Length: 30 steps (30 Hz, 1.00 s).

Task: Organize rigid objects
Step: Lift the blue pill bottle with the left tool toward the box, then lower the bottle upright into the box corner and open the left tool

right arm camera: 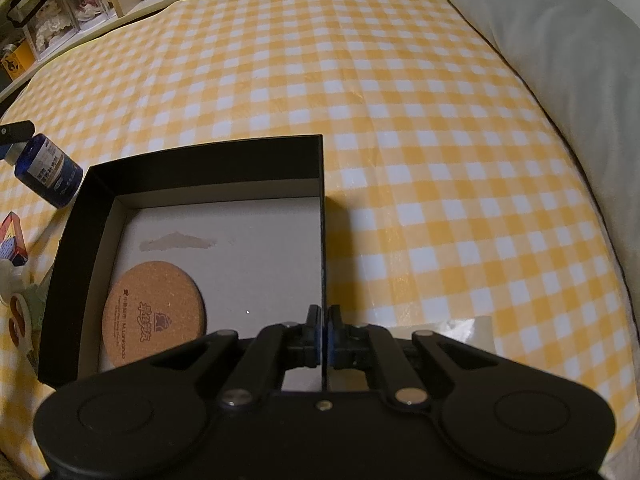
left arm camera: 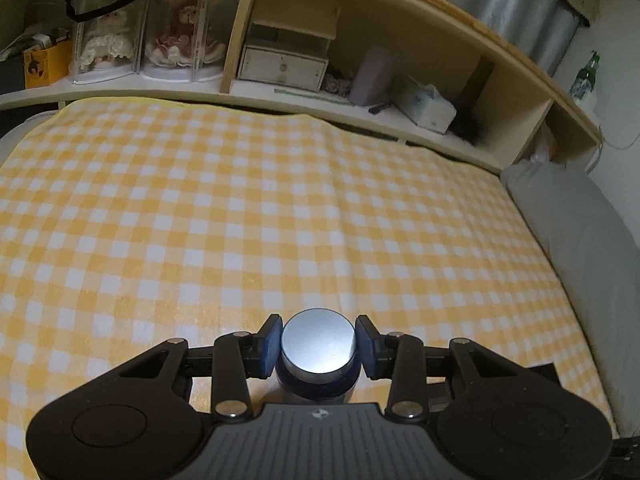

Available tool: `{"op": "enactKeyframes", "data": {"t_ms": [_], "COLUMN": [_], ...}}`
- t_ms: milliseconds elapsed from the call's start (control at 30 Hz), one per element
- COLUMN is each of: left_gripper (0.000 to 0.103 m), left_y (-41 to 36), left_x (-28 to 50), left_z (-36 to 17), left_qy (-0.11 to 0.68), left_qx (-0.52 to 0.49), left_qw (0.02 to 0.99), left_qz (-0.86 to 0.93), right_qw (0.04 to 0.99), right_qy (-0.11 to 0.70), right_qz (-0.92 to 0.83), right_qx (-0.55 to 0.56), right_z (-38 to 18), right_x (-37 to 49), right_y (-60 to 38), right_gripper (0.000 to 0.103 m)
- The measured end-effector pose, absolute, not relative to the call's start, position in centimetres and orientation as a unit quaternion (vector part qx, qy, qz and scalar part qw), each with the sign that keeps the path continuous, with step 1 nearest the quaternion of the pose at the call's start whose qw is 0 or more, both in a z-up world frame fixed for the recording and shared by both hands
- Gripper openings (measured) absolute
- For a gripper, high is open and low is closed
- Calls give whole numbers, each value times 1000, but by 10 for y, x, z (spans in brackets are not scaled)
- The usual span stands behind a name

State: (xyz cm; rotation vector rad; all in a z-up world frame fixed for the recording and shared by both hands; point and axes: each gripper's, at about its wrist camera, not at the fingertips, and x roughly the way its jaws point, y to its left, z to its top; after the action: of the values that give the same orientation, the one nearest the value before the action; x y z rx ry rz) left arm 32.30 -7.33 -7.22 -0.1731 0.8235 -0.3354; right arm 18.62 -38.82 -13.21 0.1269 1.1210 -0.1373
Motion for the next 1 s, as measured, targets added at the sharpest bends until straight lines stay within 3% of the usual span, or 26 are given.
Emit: {"op": "enactKeyframes", "data": {"t_ms": [567, 1000], "left_gripper": [41, 41], "left_y": [-125, -174], "left_x": [280, 259], "left_z": [-11, -63], "left_qy": [354, 359], "left_qx": [-66, 47], "left_qw": [889, 881], "left_qz": [-284, -305], "right_qw": [843, 843], "right_qy": [531, 531], "right_qz": [-65, -64], "right_qx": [58, 58], "right_z": [-130, -129], "right_x": [185, 184], "right_y": [-387, -386], "right_gripper": [4, 4]}}
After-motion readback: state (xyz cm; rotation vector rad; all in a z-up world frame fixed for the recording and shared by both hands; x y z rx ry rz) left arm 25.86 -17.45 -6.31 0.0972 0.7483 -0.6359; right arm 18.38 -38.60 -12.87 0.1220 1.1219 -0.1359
